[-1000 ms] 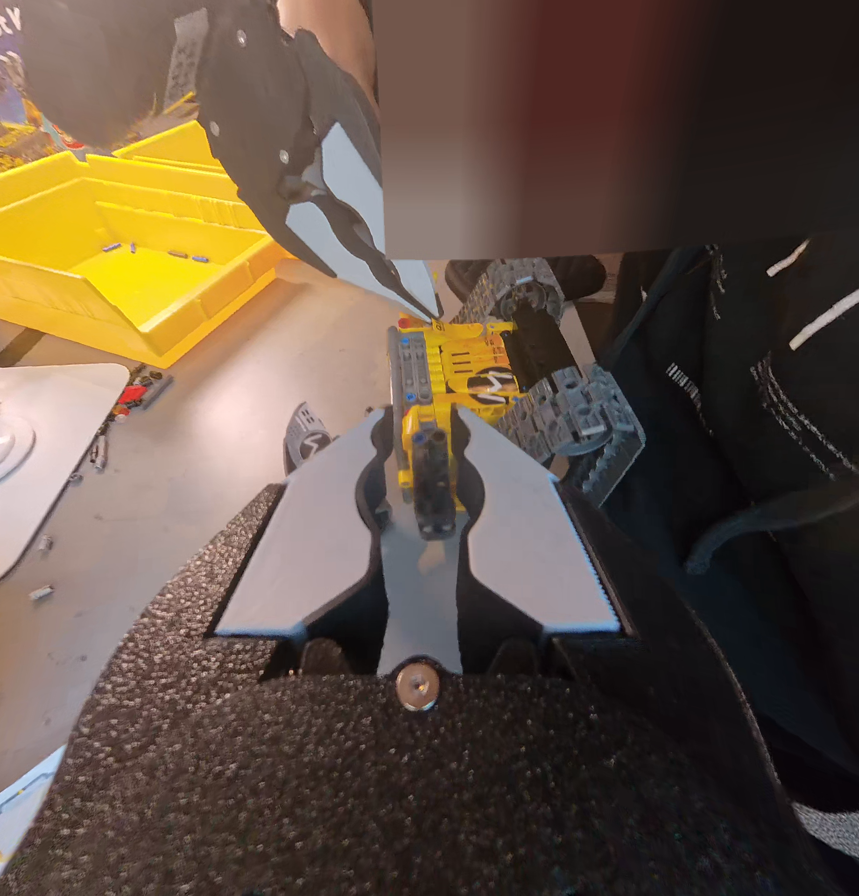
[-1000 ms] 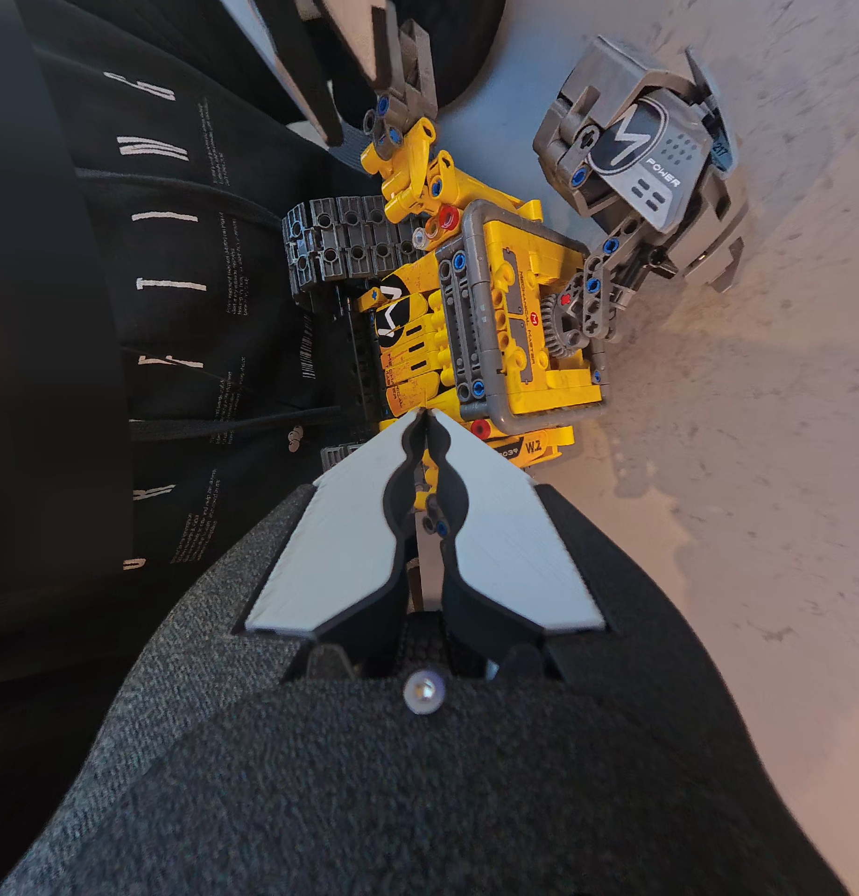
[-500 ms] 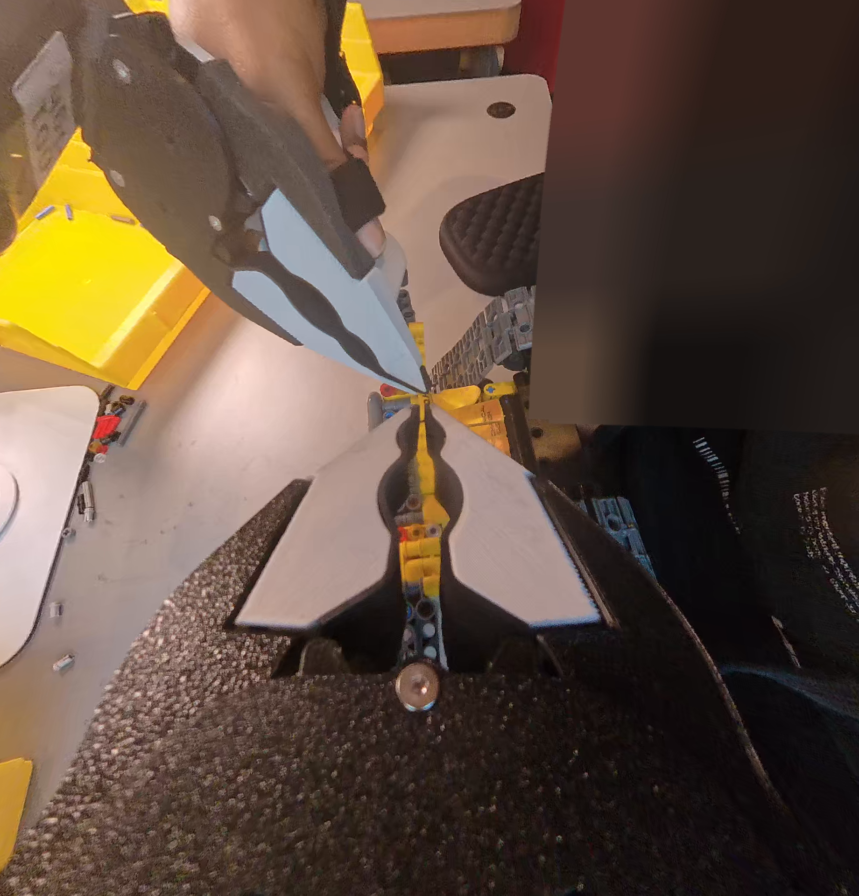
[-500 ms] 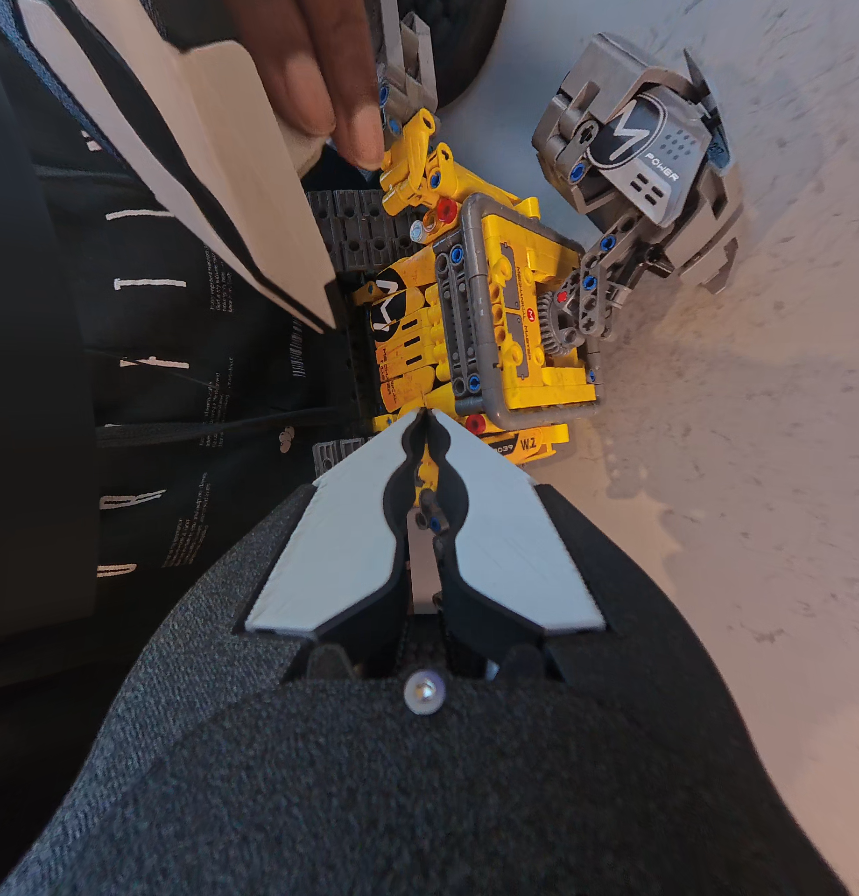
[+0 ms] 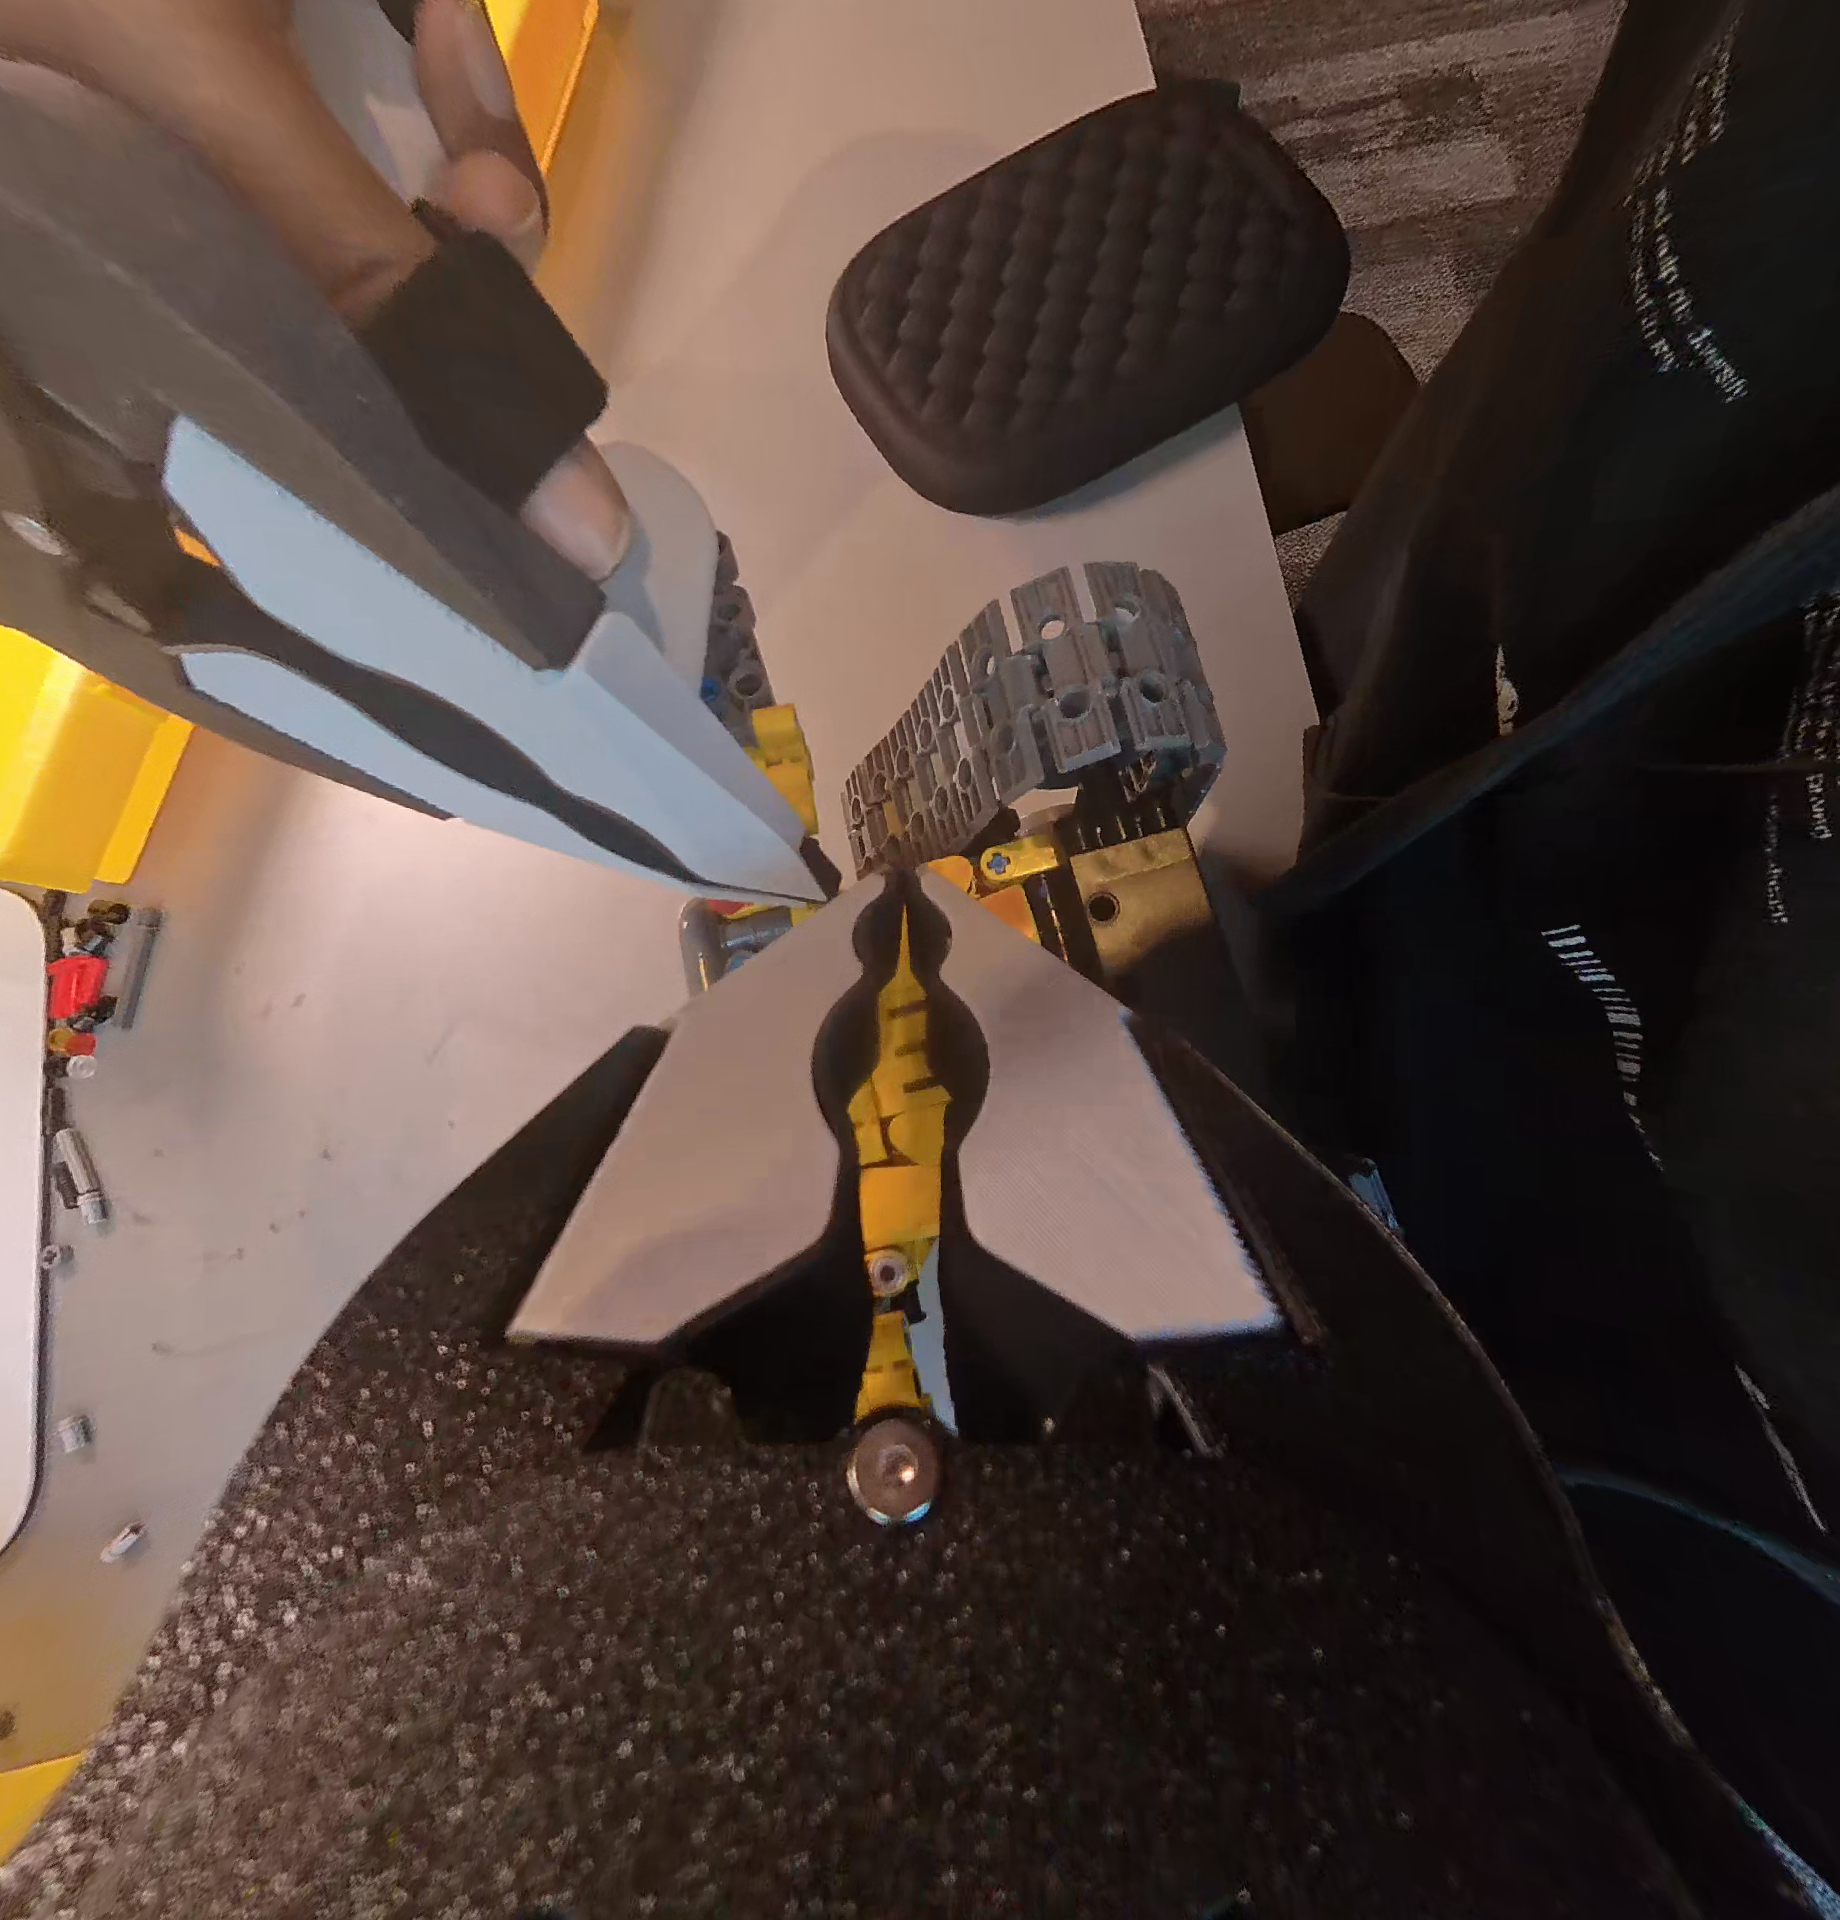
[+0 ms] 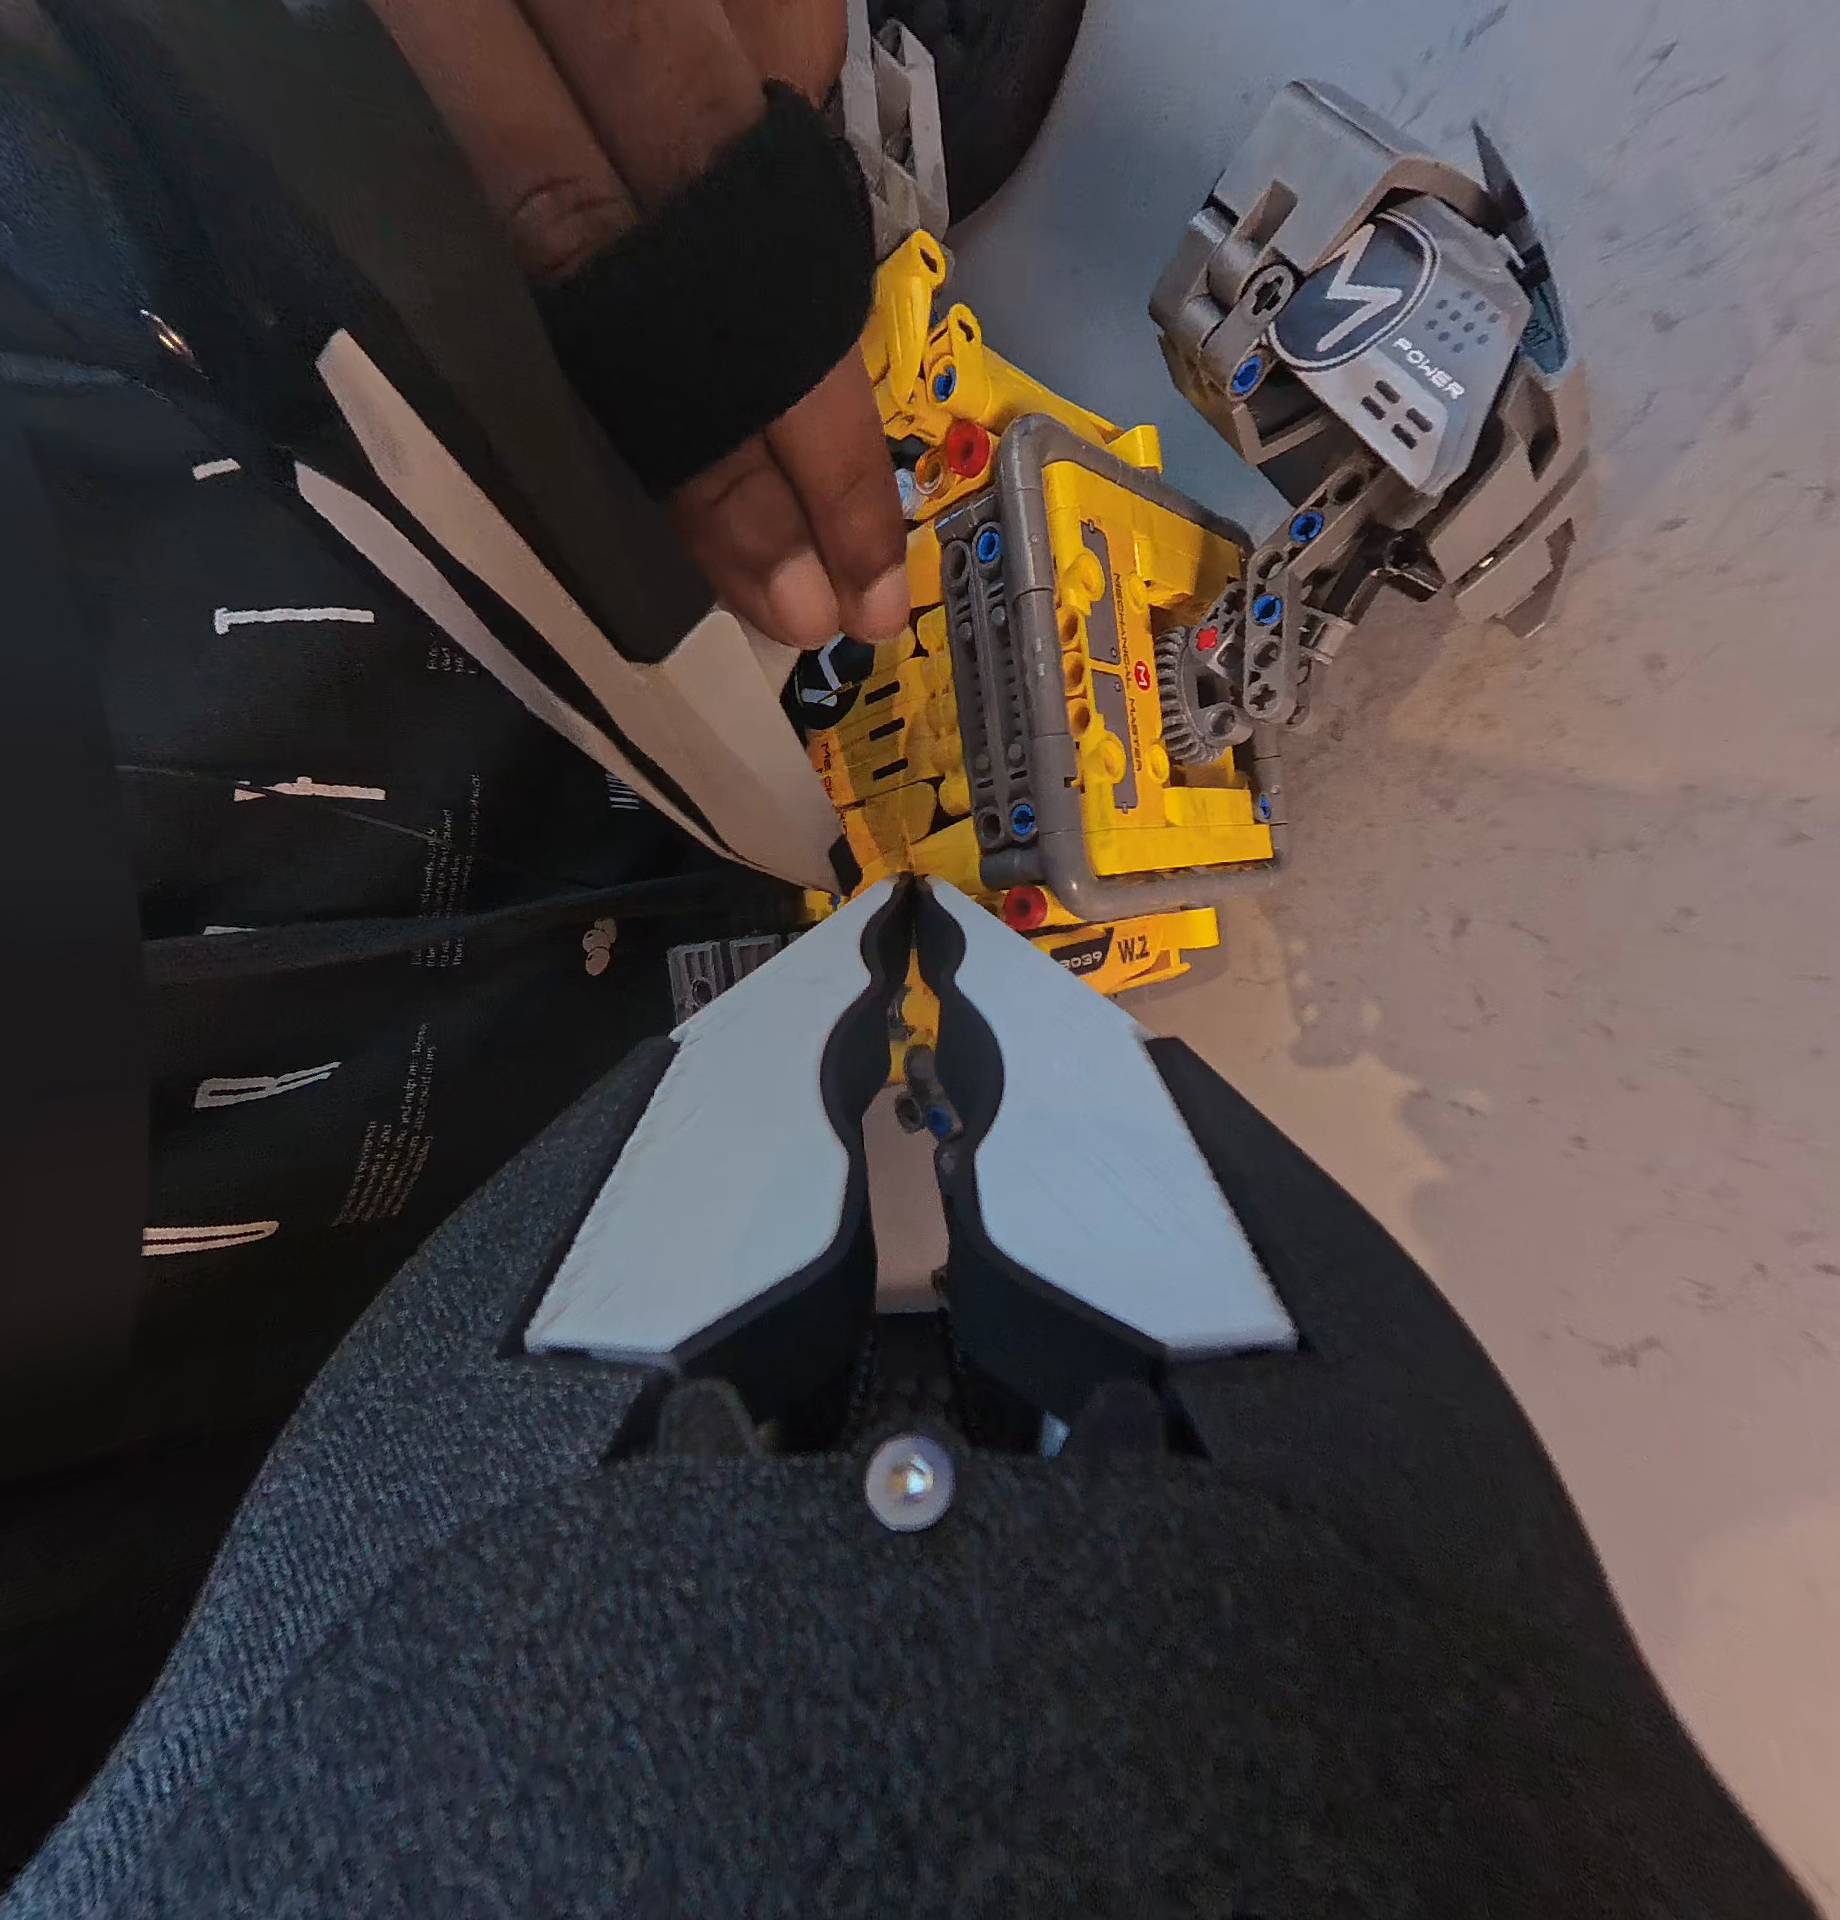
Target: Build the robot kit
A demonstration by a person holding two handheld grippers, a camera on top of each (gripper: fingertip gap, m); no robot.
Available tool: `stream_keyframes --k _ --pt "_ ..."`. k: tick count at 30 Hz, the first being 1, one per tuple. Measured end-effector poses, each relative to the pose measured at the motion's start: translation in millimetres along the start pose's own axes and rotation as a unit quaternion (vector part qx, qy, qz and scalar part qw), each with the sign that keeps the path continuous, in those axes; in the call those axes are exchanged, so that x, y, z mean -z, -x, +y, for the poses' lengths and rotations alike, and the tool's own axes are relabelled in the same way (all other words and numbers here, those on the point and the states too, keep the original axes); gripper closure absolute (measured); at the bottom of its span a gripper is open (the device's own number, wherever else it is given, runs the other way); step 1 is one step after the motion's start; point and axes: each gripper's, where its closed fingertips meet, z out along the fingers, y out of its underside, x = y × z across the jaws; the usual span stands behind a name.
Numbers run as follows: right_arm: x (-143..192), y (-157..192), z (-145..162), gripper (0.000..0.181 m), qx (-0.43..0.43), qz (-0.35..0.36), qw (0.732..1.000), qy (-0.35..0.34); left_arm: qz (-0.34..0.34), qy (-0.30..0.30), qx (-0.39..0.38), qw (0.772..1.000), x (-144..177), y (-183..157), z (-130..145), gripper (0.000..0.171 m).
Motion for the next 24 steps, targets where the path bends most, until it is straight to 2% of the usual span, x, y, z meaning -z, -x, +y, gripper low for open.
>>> stream_keyframes --k 24 --pt "0.8 -2.5 0.0 0.181 -0.012 0.019 1.0 0.015 -0.016 0.037 0.001 0.999 -8.0 1.5 8.5 0.171"
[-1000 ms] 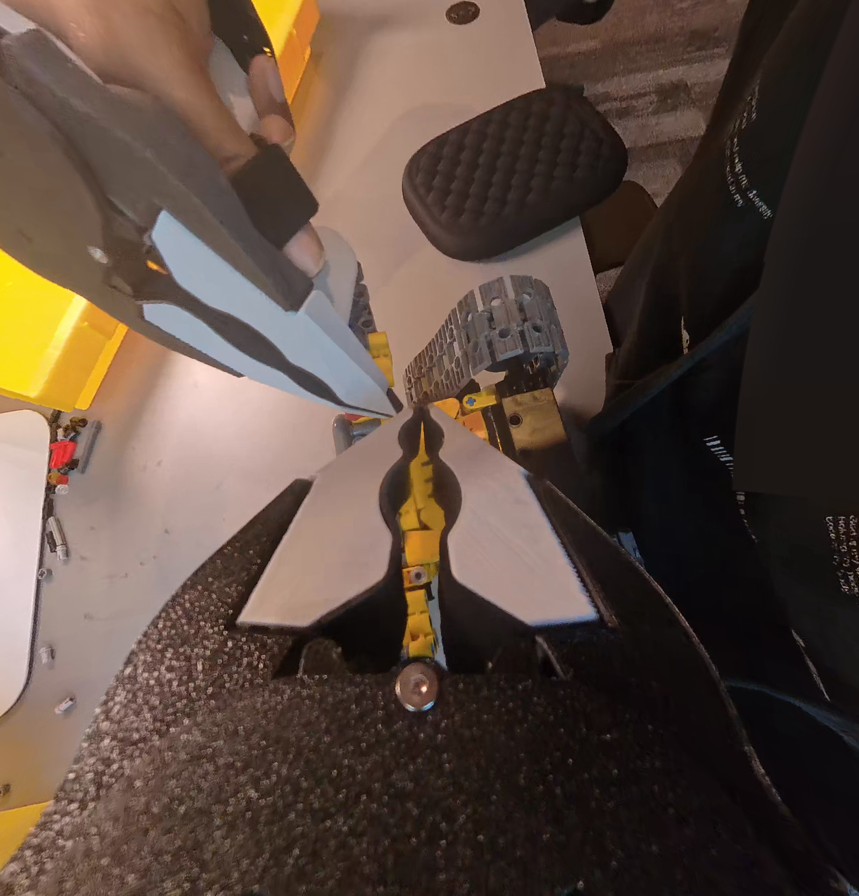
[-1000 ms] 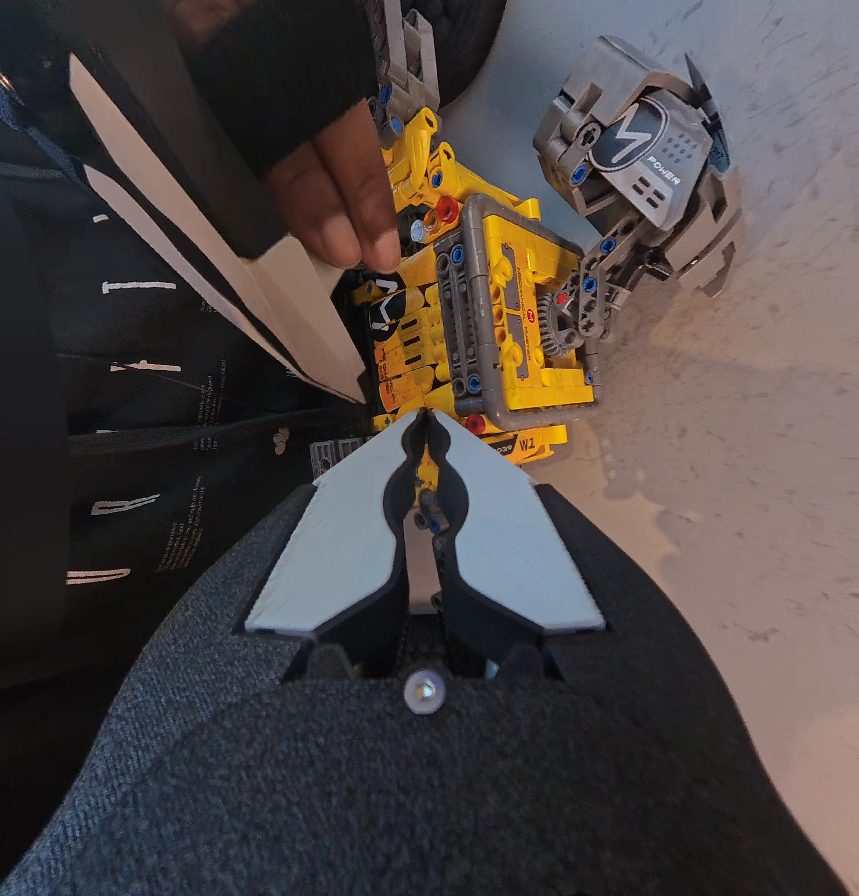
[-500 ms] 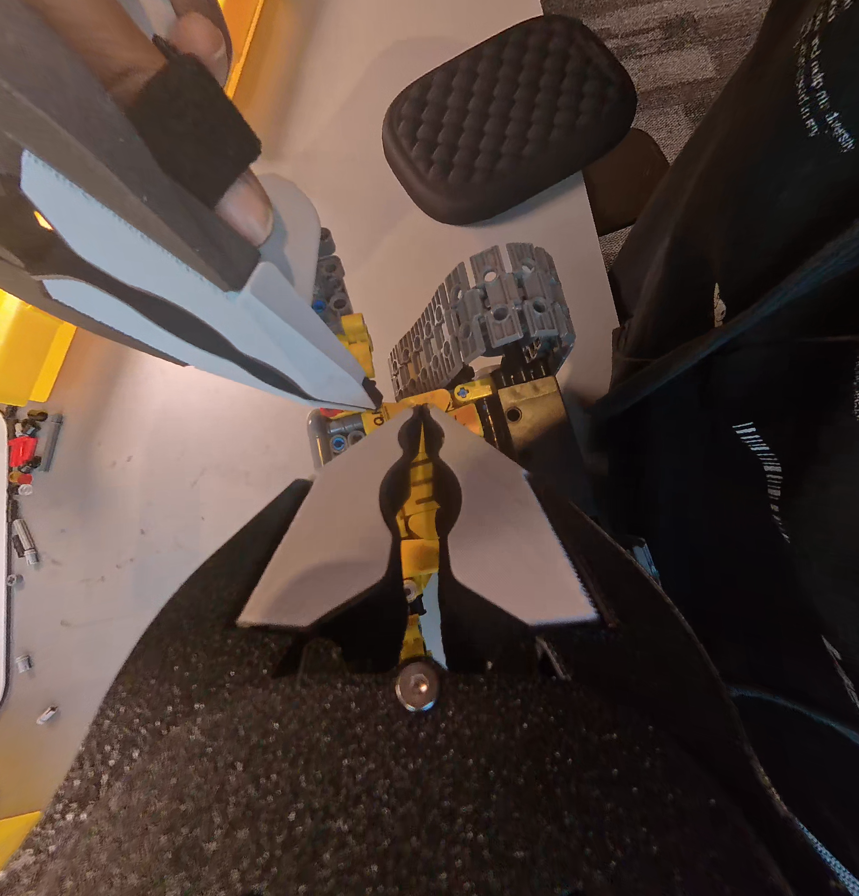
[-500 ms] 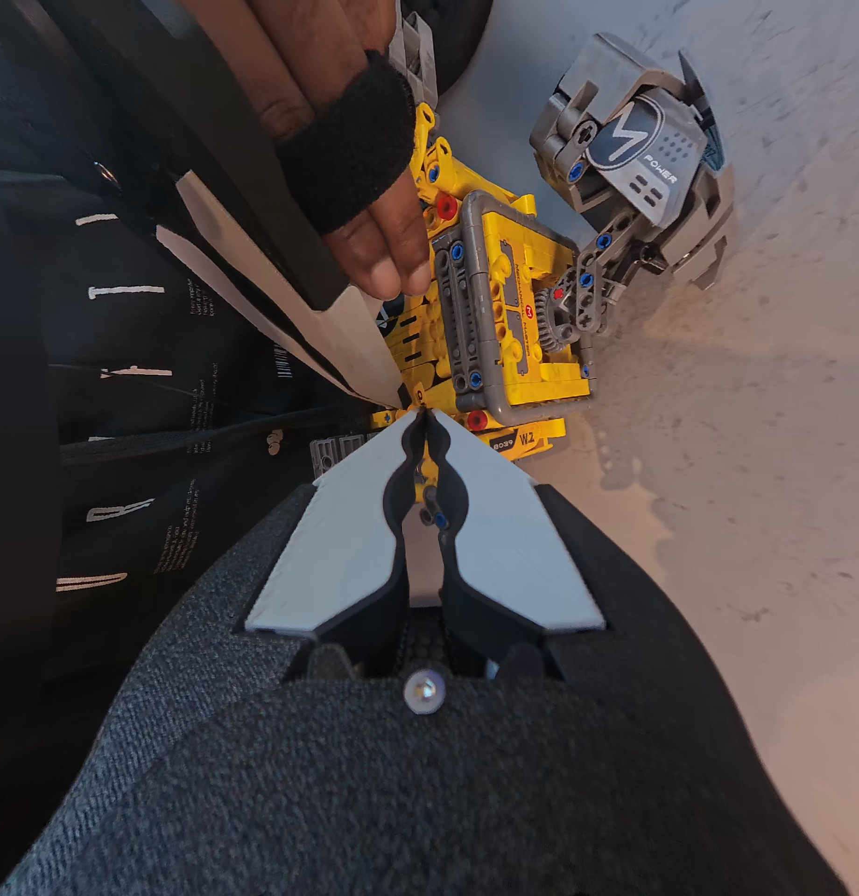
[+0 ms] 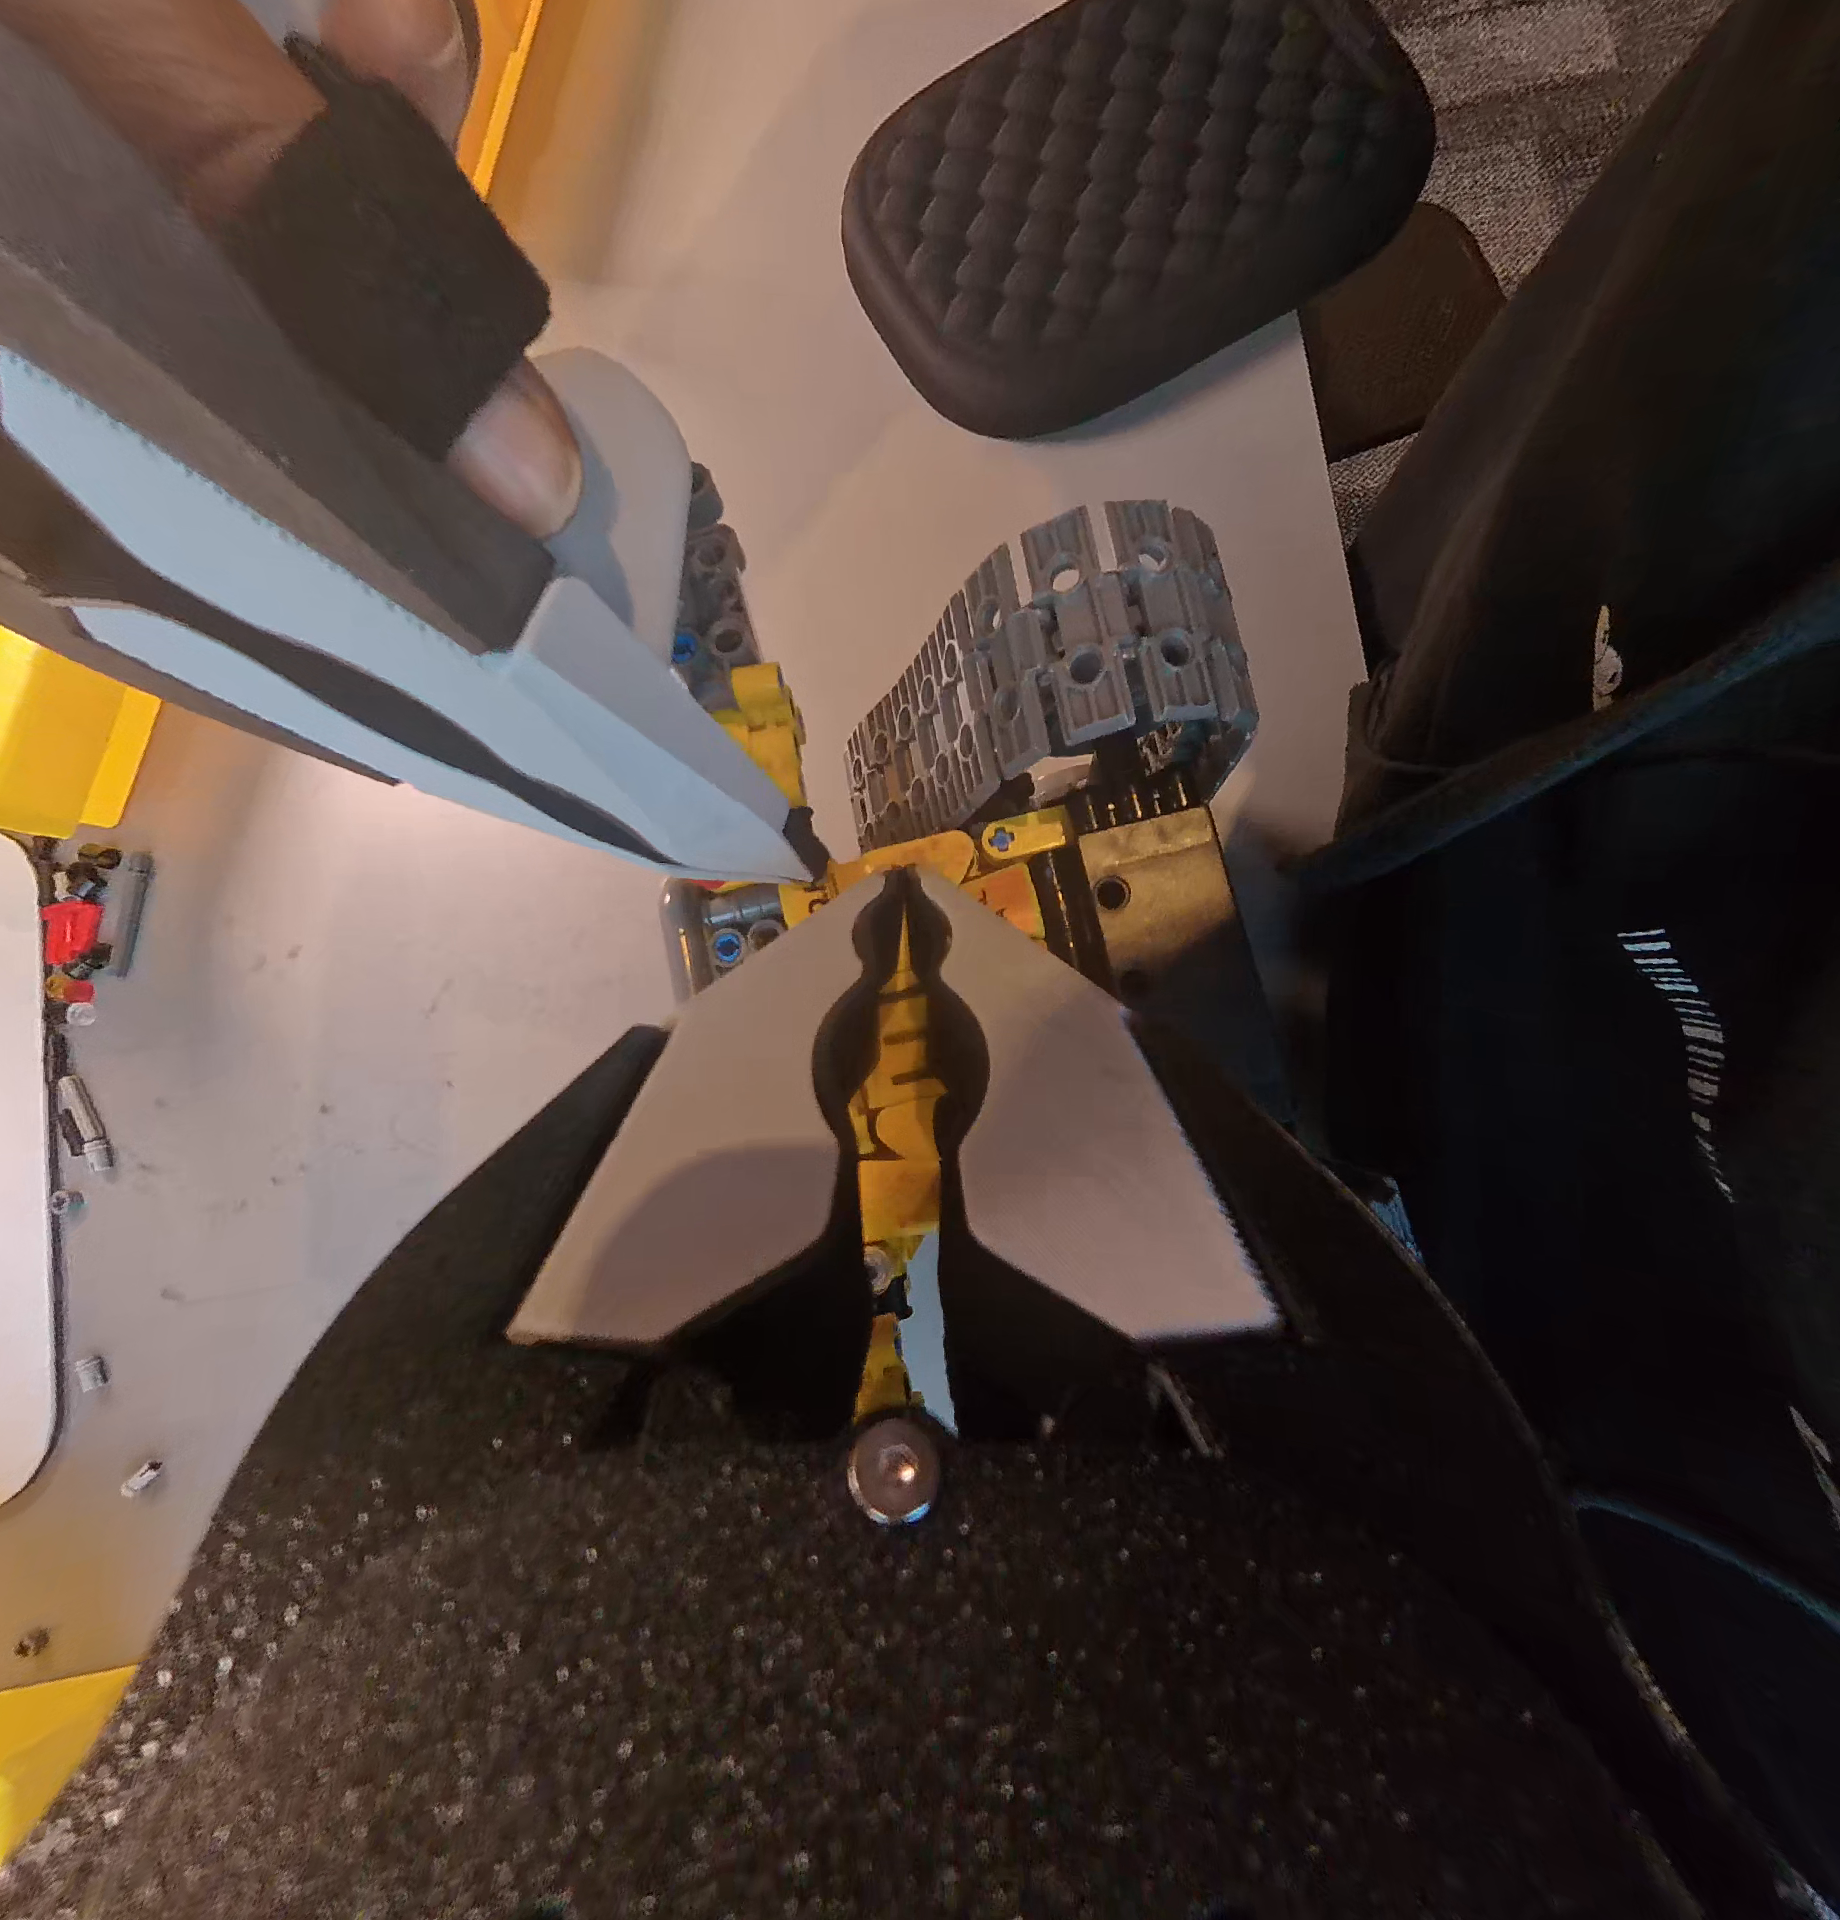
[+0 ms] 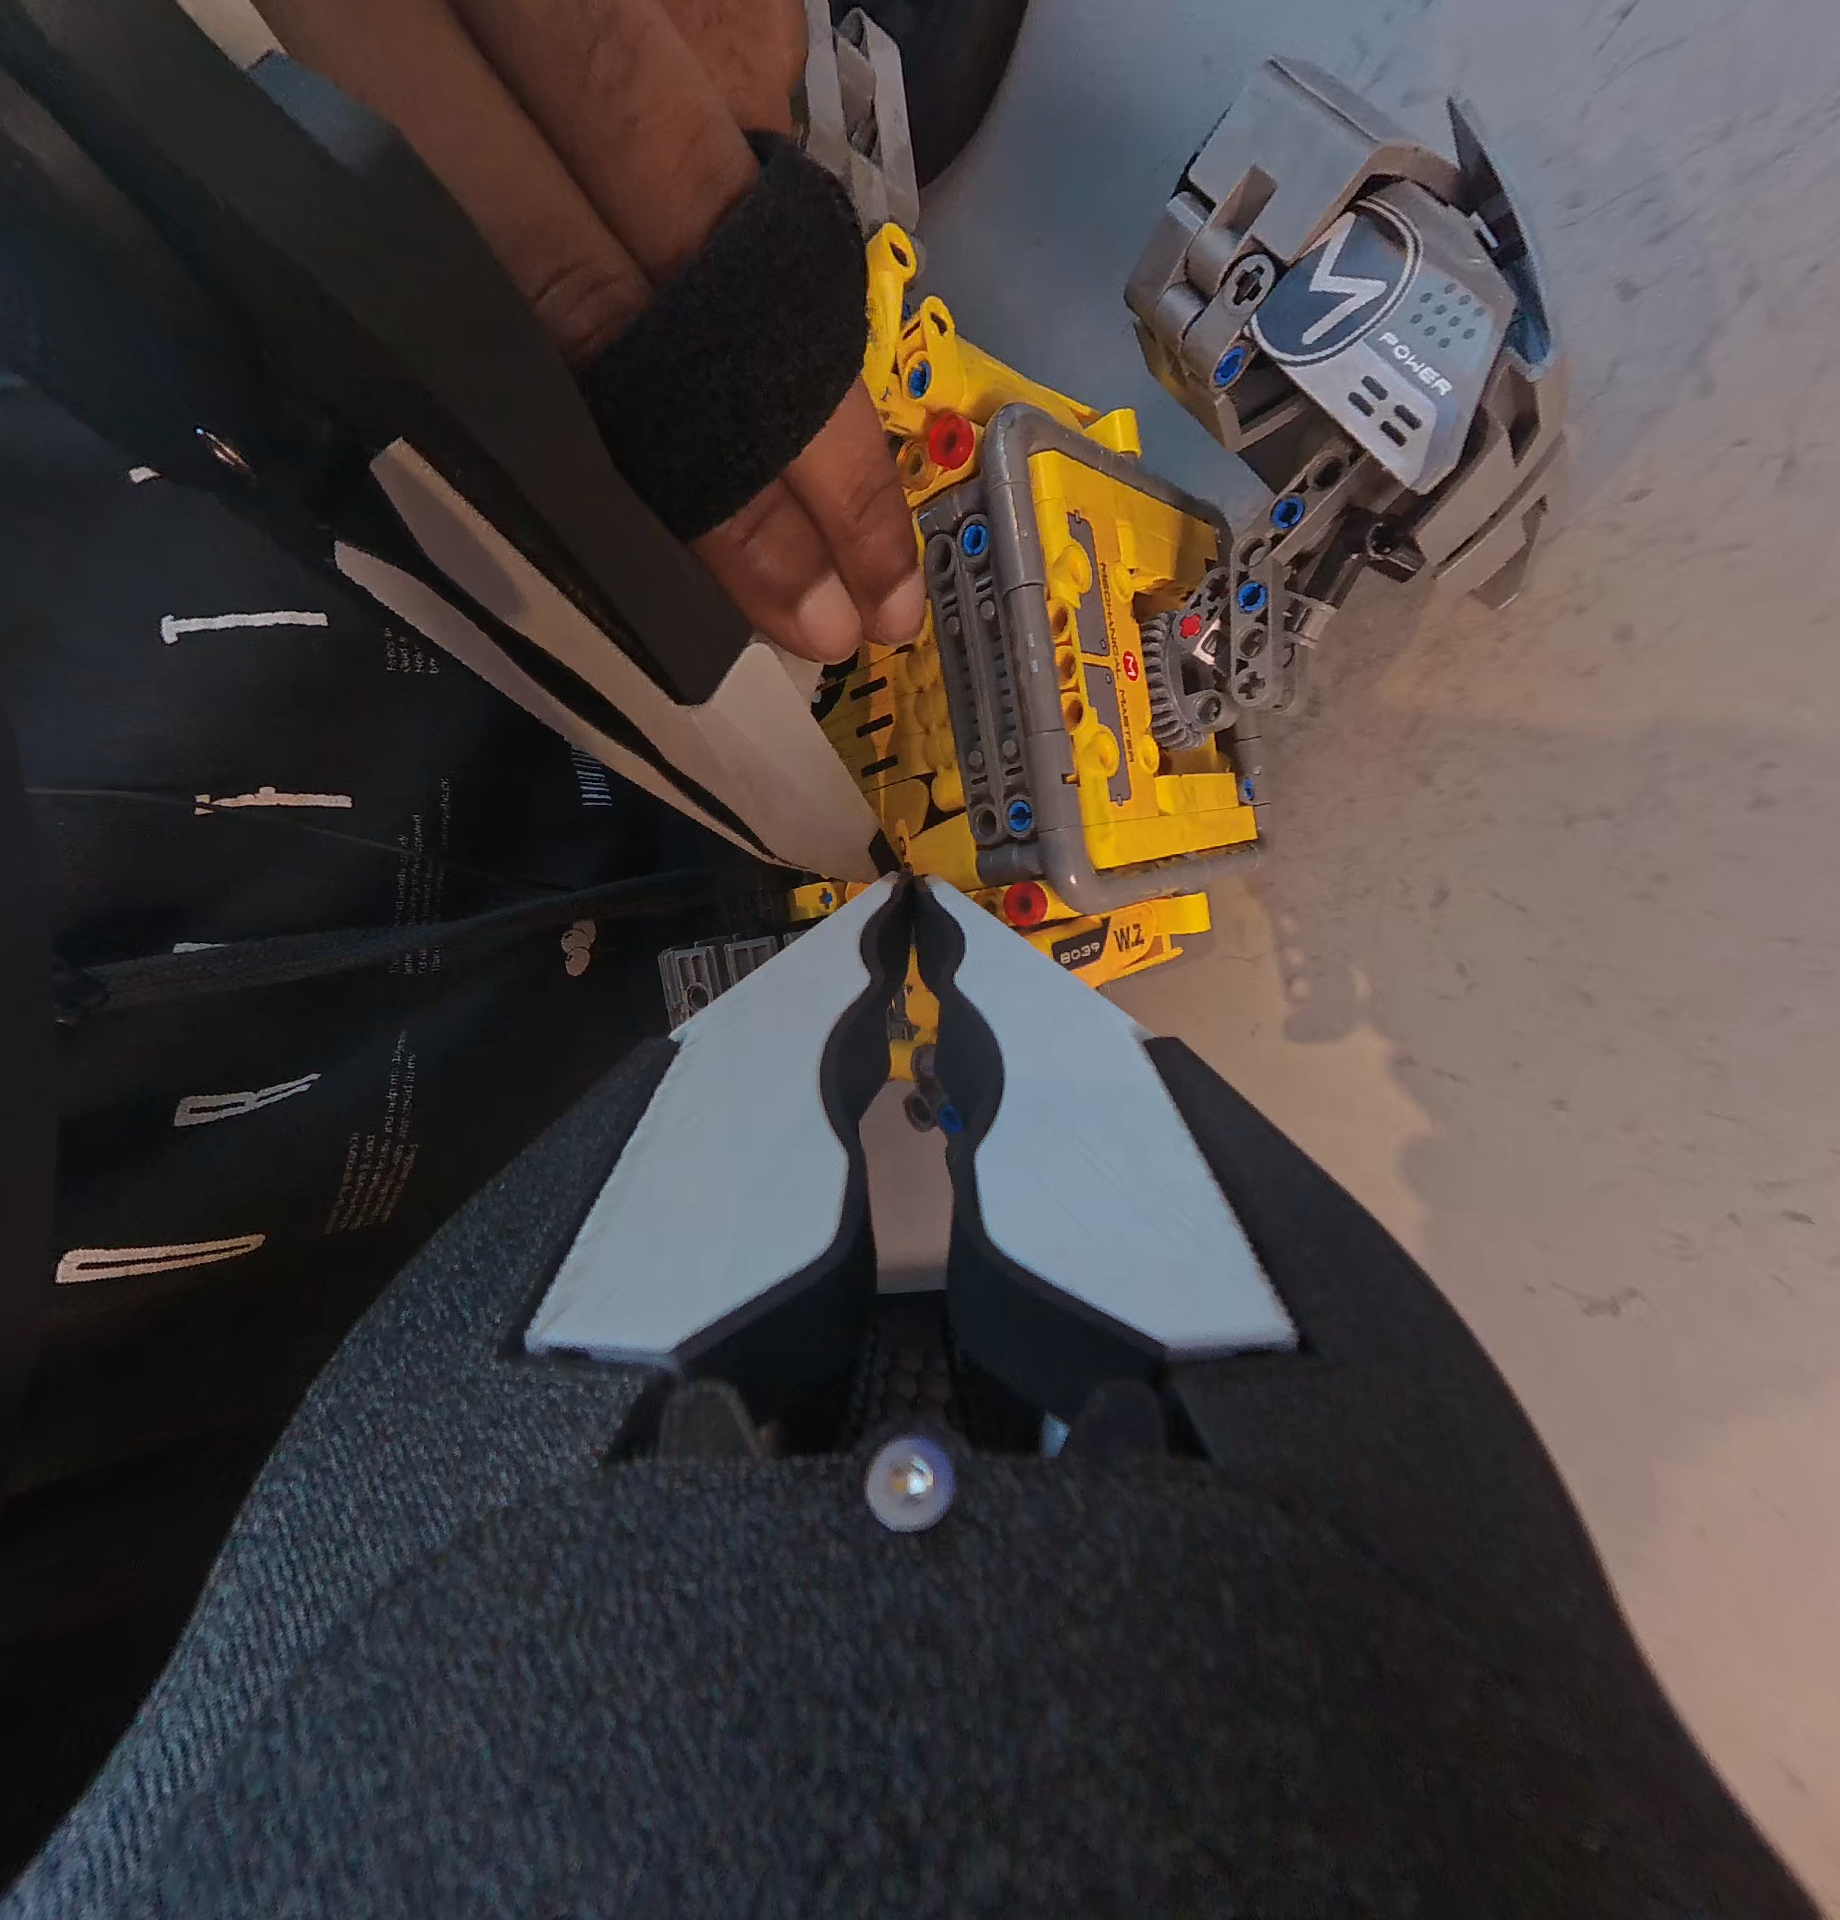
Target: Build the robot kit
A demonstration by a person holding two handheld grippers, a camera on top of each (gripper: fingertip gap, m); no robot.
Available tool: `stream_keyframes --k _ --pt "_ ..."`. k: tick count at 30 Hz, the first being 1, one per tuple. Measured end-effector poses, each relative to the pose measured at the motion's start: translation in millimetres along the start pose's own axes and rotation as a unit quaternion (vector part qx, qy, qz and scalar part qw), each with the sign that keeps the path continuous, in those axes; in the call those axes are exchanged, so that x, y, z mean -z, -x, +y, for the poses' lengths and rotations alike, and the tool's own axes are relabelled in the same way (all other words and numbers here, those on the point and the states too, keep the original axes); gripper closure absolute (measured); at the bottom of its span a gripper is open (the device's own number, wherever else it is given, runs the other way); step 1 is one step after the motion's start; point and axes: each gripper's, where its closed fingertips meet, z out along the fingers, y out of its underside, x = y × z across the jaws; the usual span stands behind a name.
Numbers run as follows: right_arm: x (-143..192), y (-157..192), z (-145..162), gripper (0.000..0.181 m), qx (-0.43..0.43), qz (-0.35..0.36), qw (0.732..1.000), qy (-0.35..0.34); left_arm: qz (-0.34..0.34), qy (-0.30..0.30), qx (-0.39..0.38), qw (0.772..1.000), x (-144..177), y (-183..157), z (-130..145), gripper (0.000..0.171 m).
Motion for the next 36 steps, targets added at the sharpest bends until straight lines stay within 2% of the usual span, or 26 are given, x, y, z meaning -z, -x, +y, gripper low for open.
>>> stream_keyframes --k 3,18,29,36 --pt "-0.4 0.8 0.1 0.181 0.001 -0.001 1.0 0.0 -0.001 -0.013 -0.007 1.0 0.4 -0.9 -7.2 0.171" --pt "-0.7 0.8 1.9 0.181 0.003 0.002 1.0 -0.003 0.006 -0.007 -0.045 0.999 -3.1 -9.7 -5.5 0.171" --pt "-1.4 0.3 1.6 0.181 0.004 0.011 1.0 0.0 -0.003 0.009 -0.005 1.0 2.3 2.1 3.4 0.171" --pt "-1.2 -0.5 1.2 0.181 -0.002 0.022 1.0 0.008 -0.018 -0.003 0.024 1.0 8.2 8.6 8.9 0.166"
